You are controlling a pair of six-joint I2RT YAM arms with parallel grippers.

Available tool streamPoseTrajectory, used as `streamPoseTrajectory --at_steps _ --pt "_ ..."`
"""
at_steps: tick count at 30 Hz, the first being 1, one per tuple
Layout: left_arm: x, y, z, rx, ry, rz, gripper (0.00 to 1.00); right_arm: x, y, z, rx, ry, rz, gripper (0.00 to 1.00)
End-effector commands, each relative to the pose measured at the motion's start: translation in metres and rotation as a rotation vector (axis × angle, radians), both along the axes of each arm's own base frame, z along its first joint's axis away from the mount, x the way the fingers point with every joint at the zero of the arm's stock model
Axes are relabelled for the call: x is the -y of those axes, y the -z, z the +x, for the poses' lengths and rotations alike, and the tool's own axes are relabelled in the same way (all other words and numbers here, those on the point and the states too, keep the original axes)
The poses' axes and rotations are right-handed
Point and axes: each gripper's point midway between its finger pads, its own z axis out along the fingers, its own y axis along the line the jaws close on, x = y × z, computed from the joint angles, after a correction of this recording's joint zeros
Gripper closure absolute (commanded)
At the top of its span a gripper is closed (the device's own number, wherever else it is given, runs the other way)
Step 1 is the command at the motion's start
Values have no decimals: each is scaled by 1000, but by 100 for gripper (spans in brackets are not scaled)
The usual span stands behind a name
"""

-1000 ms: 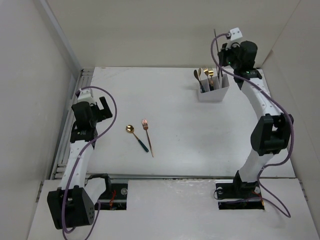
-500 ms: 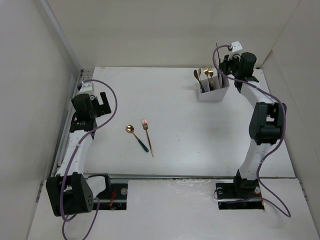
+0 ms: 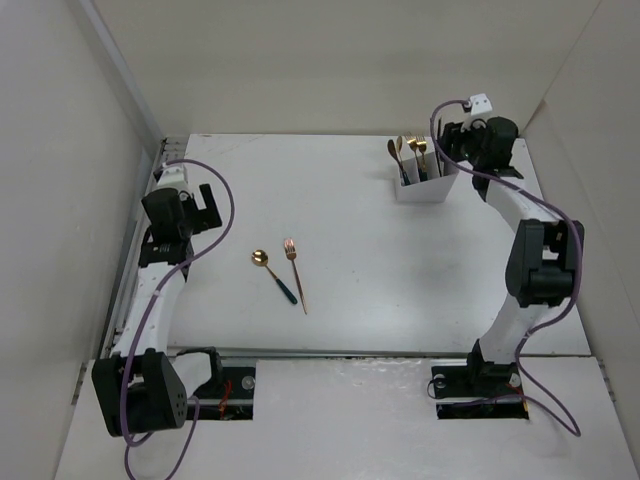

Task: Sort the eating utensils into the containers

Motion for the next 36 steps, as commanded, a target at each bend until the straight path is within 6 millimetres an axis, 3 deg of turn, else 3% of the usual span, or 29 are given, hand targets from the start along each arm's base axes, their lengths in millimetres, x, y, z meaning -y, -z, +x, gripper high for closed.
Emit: streamPoseTrajectory --at_steps 1,4,7,9,10,12,13,14,15,16,17,20,21,22,23,30,36 --pt "-4 -26 -2 96 -23 3 0 -6 -116 -16 243 5 2 41" --pt "-5 -33 -6 129 -66 -37 0 -33 -133 -30 203 55 -8 40" --pt "-13 -33 -14 148 -191 -123 0 -99 -110 -61 42 57 -58 38" --pt "-12 -31 -21 148 -222 -162 0 -144 -57 -87 -158 -5 -115 38" --pt "-12 -27 -22 143 -230 -178 0 -192 -48 -107 -200 -94 -128 38" --pt "-11 -25 -28 137 -251 -199 0 -239 -7 -134 -345 -182 -124 37" --pt "-13 -20 -30 132 -271 -208 0 -277 2 -158 -374 -264 -128 37" --pt "-14 -21 -32 139 -290 -220 0 -296 4 -165 -382 -290 -117 35" --pt "-14 -15 -36 131 -291 -220 0 -313 25 -176 -429 -306 -116 33" --pt "-16 -11 -37 127 -312 -223 0 -328 30 -184 -435 -336 -127 33" --pt "-18 -16 -39 143 -318 -219 0 -357 31 -204 -441 -419 -128 30" --pt "-16 -12 -43 148 -328 -241 0 -394 60 -230 -487 -496 -160 29" --pt "-16 -10 -46 148 -328 -241 0 -401 62 -232 -501 -499 -160 29" --pt "-15 -7 -49 142 -334 -251 0 -401 86 -232 -551 -491 -198 29" --pt "-13 -6 -48 140 -325 -256 0 -399 97 -239 -591 -479 -231 29" --pt "-7 -2 -53 140 -294 -272 0 -389 126 -244 -651 -426 -253 30" --pt "-7 -4 -52 149 -293 -272 0 -400 164 -273 -724 -512 -305 40"
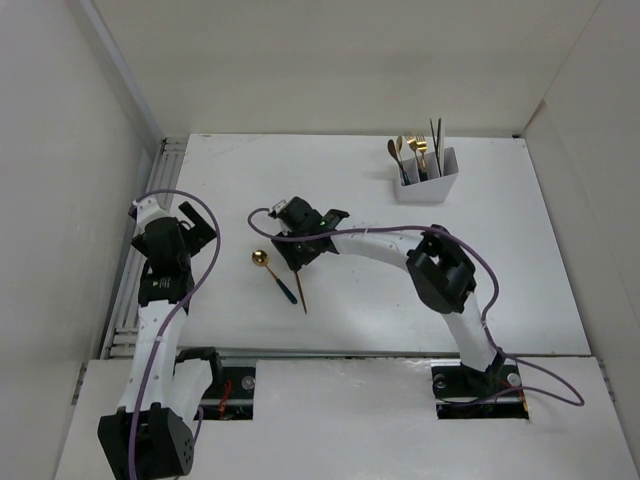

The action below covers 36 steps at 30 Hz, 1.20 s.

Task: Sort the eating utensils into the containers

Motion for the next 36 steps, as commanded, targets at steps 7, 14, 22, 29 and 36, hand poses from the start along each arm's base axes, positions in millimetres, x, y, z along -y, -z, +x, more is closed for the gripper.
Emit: streamPoseTrajectory --at_steps 7,14,22,29,36 --pt "0 -8 0 44 0 -1 0 -15 29 -22 -45 -71 -31 47" --pt "0 -6 1 45 0 -1 0 11 63 -21 -90 -2 -129 92" --pt "-1 -10 1 48 11 26 0 38 4 51 5 73 75 100" --pt "0 -33 16 47 98 123 0 85 -170 143 537 -25 311 100" --pt "-1 -45 38 33 142 177 0 210 -261 233 861 -7 414 100"
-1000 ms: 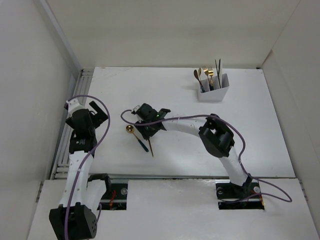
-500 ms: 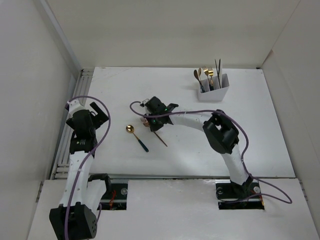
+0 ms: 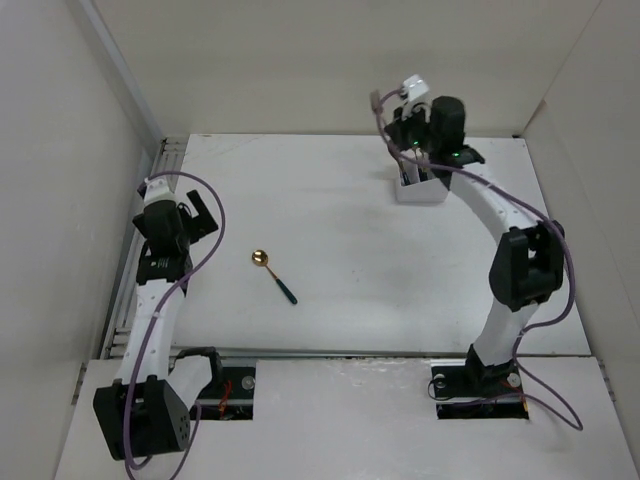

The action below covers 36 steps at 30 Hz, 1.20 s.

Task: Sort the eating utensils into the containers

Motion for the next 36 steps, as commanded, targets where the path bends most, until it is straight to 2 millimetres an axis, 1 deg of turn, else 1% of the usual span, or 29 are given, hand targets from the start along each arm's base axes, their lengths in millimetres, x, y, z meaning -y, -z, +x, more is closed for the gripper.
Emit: streamPoseTrajectory --at_steps 1,2,3,4,5,7,11,12,13,14,15,16,17,18,19,20,21,22,23,26,27,28,30,31,32,33,34,35,36 --pt "-2 -41 21 94 43 62 0 42 -65 37 271 -57 30 100" --pt "-2 -39 24 82 44 60 0 52 -65 43 280 -56 32 100" --pt "-3 -45 28 91 44 61 0 59 -53 52 277 -65 35 100" --pt "-3 -43 29 79 44 60 0 74 -54 56 288 -84 41 100" --pt "-3 -38 34 59 44 57 0 80 -52 62 287 -83 49 100" --pt "-1 -41 40 51 57 51 0 89 -41 72 270 -79 87 100" --pt "0 -29 51 10 71 39 0 100 -31 74 268 -103 124 100" --pt "-1 -26 53 6 75 47 0 105 -13 72 241 -92 123 100" --pt "-3 -25 57 -2 66 49 0 107 -5 72 235 -83 122 100" --pt "-3 -28 61 10 66 51 0 106 -6 69 249 -82 135 100" --pt "-3 -29 61 10 66 51 0 113 11 67 213 -60 140 100" --pt "-3 -24 62 -4 66 49 0 113 18 66 197 -59 141 100" --pt "-4 -27 66 6 70 59 0 114 19 64 187 -43 146 100" --pt "-4 -27 66 6 70 59 0 124 20 64 184 -8 141 100" --pt "-4 -29 67 17 70 61 0 126 32 59 158 6 139 100" --pt "-6 -30 67 16 61 64 0 127 30 56 160 15 138 86" --pt "-6 -30 67 16 61 64 0 128 31 54 152 26 144 78" --pt "-6 -30 67 16 61 64 0 128 40 51 131 27 144 71" --pt "-6 -30 67 16 61 64 0 133 35 49 139 36 143 58" --pt "-6 -27 67 16 61 64 0 135 24 43 157 45 141 50" --pt "-6 -26 65 14 61 64 0 135 14 41 182 42 133 42" --pt "-6 -27 64 25 61 66 0 135 13 39 183 42 133 40" --pt "-5 -31 63 37 61 67 0 135 -1 35 208 40 133 39" --pt "-5 -33 61 48 60 69 0 136 -23 30 252 48 131 39" --pt "-5 -28 60 39 61 68 0 124 -32 24 267 43 132 37" --pt "-5 -34 58 54 60 70 0 117 -42 18 286 37 119 35" --pt "-5 -33 55 63 60 71 0 109 -66 7 333 34 96 31" --pt "-6 -40 55 86 45 68 0 85 -60 -2 288 47 74 29" --pt "-6 -36 51 80 45 68 0 71 -59 -10 267 55 55 26"
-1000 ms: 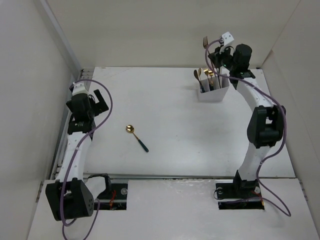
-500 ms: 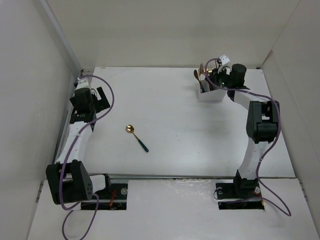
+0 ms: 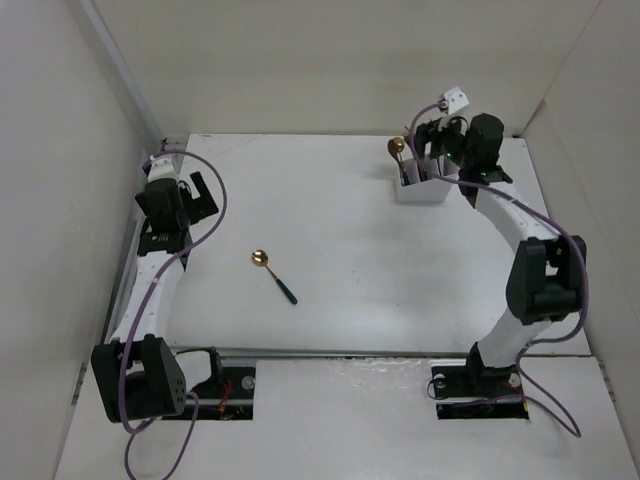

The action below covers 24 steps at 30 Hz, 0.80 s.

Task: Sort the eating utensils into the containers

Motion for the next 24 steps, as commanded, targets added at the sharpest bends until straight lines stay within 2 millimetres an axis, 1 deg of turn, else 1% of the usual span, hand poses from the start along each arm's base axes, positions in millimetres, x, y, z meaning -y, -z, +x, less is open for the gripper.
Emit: streamPoseTrajectory --at_steps 1,2,3,4,5,6,7,8,9,10,11,12,13,14,15,16,17,18,19,20,21,22,23,24 --pt "-4 -34 -5 137 -28 15 0 -63 -50 -35 74 -11 -66 23" --pt "-4 -30 -8 140 -28 15 0 -79 -25 -47 -39 -11 -103 23" --pt "-5 -29 -12 144 -41 9 0 -120 -18 -67 -80 -38 -139 23" --pt "-4 -29 -14 158 -46 -2 0 -142 -12 -78 -117 -60 -169 23" --pt "-5 -27 -22 162 -56 2 0 -166 15 -88 -189 -90 -221 22" --pt "-6 -24 -26 165 -72 -4 0 -184 47 -114 -307 -145 -313 23" --pt "-7 -23 -30 170 -87 -12 0 -230 42 -140 -310 -235 -350 25" --pt "-8 -26 -35 188 -104 -17 0 -248 57 -156 -352 -273 -400 29" --pt "-10 -15 -41 173 -126 -22 0 -261 96 -174 -454 -307 -479 31" --pt "-19 -13 -46 179 -176 -20 0 -289 105 -200 -467 -364 -502 31" --pt "-21 -12 -49 185 -195 -28 0 -302 112 -212 -478 -388 -508 31" --pt "-25 -9 -56 190 -228 -43 0 -319 129 -235 -508 -429 -534 31" --pt "-29 -10 -59 194 -246 -51 0 -321 132 -234 -516 -424 -524 31" --pt "-30 -6 -63 188 -260 -55 0 -332 137 -249 -521 -452 -533 31" --pt "-34 -13 -66 211 -273 -54 0 -338 141 -254 -522 -460 -528 31" --pt "-33 -4 -69 187 -279 -66 0 -342 153 -259 -554 -457 -531 31" --pt "-37 -5 -74 188 -298 -61 0 -344 160 -264 -566 -453 -538 31" --pt "-37 -5 -74 188 -298 -61 0 -347 165 -263 -581 -445 -535 31" --pt "-36 -1 -77 179 -298 -61 0 -348 183 -272 -622 -443 -555 31" --pt "-36 -6 -78 198 -301 -69 0 -350 191 -276 -632 -450 -570 31" --pt "-35 -1 -79 187 -302 -69 0 -351 200 -283 -643 -435 -592 31" --pt "-33 -5 -80 202 -291 -73 0 -349 207 -282 -654 -421 -599 31" --pt "-33 -6 -80 222 -290 -73 0 -353 219 -288 -667 -425 -607 31" --pt "-33 1 -81 207 -291 -73 0 -352 227 -289 -673 -424 -614 31"
